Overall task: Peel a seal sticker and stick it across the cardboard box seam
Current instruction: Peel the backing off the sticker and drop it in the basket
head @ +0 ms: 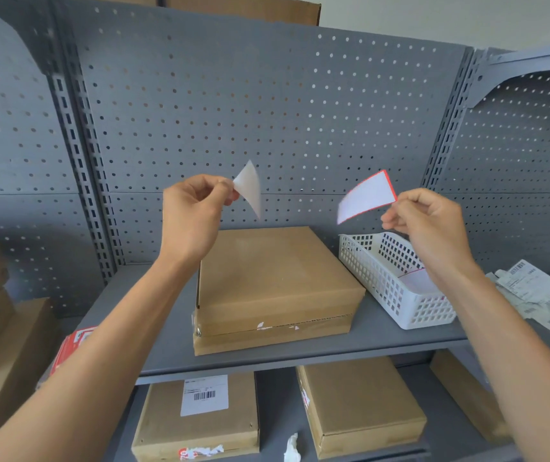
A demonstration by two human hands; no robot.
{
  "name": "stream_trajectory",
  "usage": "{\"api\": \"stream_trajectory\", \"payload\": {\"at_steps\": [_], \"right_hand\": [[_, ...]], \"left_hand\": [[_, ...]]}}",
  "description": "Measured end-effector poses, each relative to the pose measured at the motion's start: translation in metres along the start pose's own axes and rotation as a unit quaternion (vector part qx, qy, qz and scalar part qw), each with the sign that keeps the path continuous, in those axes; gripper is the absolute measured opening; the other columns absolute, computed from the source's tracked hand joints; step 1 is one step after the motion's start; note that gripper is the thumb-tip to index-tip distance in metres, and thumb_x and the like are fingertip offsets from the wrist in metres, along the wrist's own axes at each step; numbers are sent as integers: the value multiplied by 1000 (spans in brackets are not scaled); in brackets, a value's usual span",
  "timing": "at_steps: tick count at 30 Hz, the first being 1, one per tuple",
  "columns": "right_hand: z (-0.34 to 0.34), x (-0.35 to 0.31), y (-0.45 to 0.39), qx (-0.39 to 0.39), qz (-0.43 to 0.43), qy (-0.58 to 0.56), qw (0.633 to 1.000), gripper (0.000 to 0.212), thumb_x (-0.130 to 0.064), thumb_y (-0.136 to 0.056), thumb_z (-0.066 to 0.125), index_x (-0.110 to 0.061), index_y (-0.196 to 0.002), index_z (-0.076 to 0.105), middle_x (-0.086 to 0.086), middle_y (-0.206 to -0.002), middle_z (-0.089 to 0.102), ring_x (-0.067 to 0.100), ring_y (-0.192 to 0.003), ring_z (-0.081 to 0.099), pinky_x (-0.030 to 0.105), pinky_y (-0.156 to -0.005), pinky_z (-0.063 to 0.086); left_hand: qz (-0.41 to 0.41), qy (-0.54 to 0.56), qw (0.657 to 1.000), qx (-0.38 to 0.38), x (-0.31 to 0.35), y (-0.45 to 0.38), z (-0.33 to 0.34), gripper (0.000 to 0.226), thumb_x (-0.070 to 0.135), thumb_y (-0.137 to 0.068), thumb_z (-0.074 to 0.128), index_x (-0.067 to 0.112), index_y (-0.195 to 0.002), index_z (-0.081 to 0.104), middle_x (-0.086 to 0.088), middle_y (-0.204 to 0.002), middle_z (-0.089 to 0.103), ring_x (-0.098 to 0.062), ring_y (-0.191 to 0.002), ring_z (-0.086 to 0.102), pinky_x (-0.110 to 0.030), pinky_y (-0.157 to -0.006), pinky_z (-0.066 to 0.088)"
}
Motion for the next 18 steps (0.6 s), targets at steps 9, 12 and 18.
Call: {"api": "stream_trajectory", "payload": {"at_steps": [9,12,18], "right_hand": [[-49,42,-17,9,55,143,988,15,-8,-88,59,-10,-86,73,8,-88,77,19,-82,71,26,-73,52],[-56,53,-14,5,60,178,982,14,-12,-85,62,-13,-81,75,8,-89,77,24,-83,69,34,-74,52],[-67,71,-6,-31,78,255,963,13,-15,-86,67,-16,-79,78,8,-87,78,29,-90,73,39,-80,56]], "left_hand": [[15,-25,998,-55,1,10,31,21,21,-92,62,19,-75,75,9,-79,77,-14,-89,72,-29,-85,55],[24,-35,996,-80,5,16,50,19,22,-92,63,22,-77,75,10,-81,78,-8,-90,72,-22,-83,54],[43,-42,991,-120,2,24,81,19,22,-94,63,20,-79,76,8,-84,78,-8,-89,71,-9,-74,46]]}}
Point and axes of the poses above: each hand's wrist, its own y-axis away from the middle knuckle, its own z-axis out of the palm, x = y × z, the point moved 2 cm from there along -y, towards the middle knuckle
